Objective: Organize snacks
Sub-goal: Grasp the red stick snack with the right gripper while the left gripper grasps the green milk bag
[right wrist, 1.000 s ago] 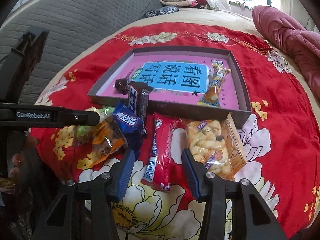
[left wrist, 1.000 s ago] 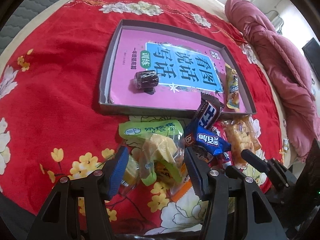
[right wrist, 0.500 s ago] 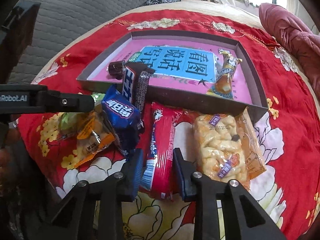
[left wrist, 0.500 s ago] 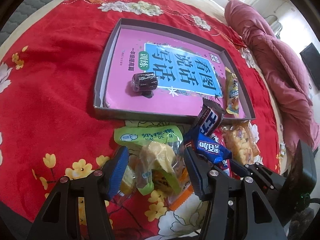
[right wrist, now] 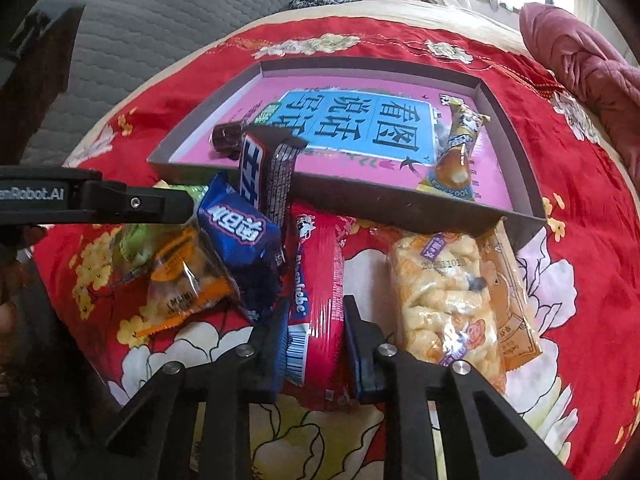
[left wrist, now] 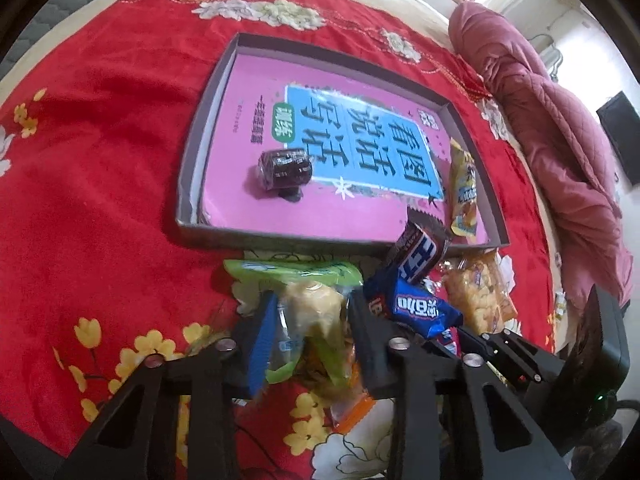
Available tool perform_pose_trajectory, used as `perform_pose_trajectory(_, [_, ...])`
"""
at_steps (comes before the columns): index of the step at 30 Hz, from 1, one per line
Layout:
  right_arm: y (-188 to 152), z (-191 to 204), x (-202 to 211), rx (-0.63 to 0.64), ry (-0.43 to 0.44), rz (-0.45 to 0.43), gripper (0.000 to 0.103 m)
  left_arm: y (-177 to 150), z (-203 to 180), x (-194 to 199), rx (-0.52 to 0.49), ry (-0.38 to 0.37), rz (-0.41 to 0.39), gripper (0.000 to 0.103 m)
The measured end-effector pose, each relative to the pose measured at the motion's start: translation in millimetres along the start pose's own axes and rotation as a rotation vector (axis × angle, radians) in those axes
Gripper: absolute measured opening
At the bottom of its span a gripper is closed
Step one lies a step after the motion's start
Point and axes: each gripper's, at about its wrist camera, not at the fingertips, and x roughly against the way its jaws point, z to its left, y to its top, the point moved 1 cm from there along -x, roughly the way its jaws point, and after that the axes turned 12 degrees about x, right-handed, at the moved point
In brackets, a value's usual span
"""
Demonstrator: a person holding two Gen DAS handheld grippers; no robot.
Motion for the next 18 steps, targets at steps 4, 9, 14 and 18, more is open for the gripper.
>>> perform_pose_trajectory(4, [1, -4, 6, -0.024, 0.018, -0.02, 0.025, -1, 1, 1, 0.004, -0.009, 0.006, 0.035])
perform_pose_trajectory(9, [0, -10, 18, -0.066, 0.041, -0.057, 0.025, -3, 0, 7, -0.005, -0.015, 0.001, 0.035])
perform_pose_trajectory(14, [0, -18, 32, -0.111, 0.055, -0.116, 0.025, -2, 2, 18, 0.006, -0.032, -0.016, 0.035])
perform_pose_trajectory(18, [4, -23, 42, -0.128, 0.062, -0.167, 0.025, 2, 4, 29, 0.019, -0.04, -0.041, 0.034])
